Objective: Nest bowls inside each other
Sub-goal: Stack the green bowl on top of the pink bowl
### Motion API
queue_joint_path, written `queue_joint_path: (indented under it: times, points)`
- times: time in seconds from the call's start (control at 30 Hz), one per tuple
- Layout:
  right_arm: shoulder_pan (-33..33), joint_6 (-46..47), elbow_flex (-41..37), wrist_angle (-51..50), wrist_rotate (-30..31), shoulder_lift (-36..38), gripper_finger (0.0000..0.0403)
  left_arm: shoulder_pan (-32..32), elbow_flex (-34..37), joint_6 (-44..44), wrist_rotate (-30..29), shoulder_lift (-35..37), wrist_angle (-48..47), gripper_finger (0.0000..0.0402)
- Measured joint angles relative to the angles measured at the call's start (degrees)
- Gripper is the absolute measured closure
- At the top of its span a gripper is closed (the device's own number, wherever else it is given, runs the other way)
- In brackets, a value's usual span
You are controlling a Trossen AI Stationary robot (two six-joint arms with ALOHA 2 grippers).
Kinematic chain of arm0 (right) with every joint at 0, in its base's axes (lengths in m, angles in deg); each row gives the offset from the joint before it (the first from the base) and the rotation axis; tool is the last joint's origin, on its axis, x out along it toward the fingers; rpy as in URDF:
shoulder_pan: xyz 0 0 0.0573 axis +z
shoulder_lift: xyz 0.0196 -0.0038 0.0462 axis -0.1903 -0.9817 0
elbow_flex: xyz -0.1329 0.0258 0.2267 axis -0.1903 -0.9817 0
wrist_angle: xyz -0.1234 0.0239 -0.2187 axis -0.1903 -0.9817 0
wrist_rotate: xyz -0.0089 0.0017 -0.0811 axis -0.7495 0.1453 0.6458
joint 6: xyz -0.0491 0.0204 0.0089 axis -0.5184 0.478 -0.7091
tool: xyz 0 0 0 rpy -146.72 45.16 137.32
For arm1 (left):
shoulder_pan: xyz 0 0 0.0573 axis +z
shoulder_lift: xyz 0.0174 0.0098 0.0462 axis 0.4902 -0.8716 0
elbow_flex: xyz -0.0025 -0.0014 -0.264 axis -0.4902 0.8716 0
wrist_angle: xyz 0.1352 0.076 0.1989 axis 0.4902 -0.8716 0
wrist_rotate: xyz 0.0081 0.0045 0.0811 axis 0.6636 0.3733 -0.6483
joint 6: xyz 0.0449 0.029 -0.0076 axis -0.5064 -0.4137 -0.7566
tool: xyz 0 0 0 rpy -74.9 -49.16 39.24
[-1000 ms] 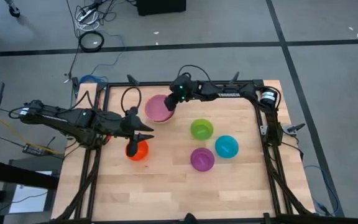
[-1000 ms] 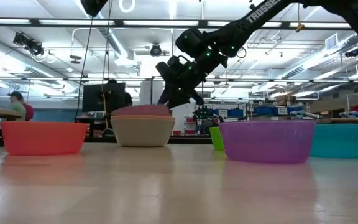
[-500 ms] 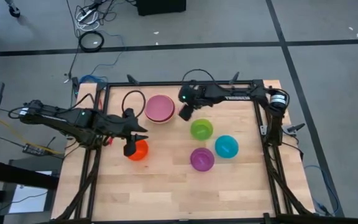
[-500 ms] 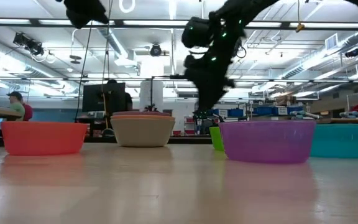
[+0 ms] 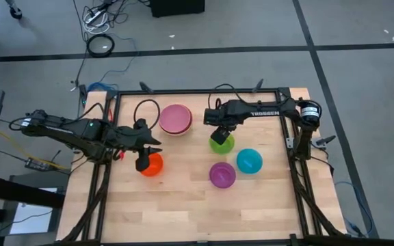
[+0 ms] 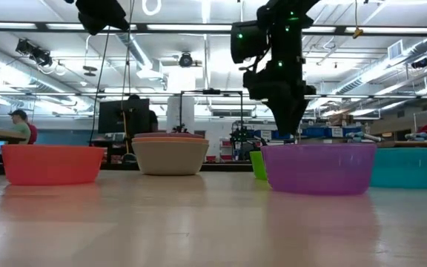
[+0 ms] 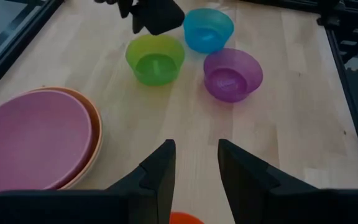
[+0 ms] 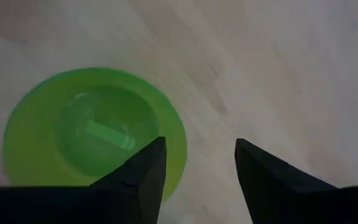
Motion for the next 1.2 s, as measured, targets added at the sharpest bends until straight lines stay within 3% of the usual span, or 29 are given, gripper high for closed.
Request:
queue_joint_path:
  times: [0.5, 0.67, 0.83, 1.0, 1.2]
  points:
    - [0.7, 4.0, -15.7, 14.6, -2.4, 0.0, 0.0226, 0.0, 0.0, -0.9, 0.0, 0.0, -0.2, 0.0272]
    - [0.7, 3.9, -18.7, 18.1, -2.2, 0.0, 0.0267, 0.0, 0.0, -1.4, 0.0, 0.0, 0.1, 0.0272]
    - [0.5, 1.5, -18.1, 17.7, -2.2, 1.7, 0.0384, 0.0, 0.0, -1.6, -0.7, 0.0, 0.1, 0.0272]
    - [0.0, 0.6, -13.3, 16.8, -0.9, 6.6, 0.0401, 0.0, 0.0, -1.6, -1.8, 0.0, 0.5, 0.0272]
    - [-1.8, -5.1, -3.5, 32.0, -1.5, 7.5, 0.0402, 0.0, 0.0, -3.5, -3.3, 0.0, 7.9, 0.0272]
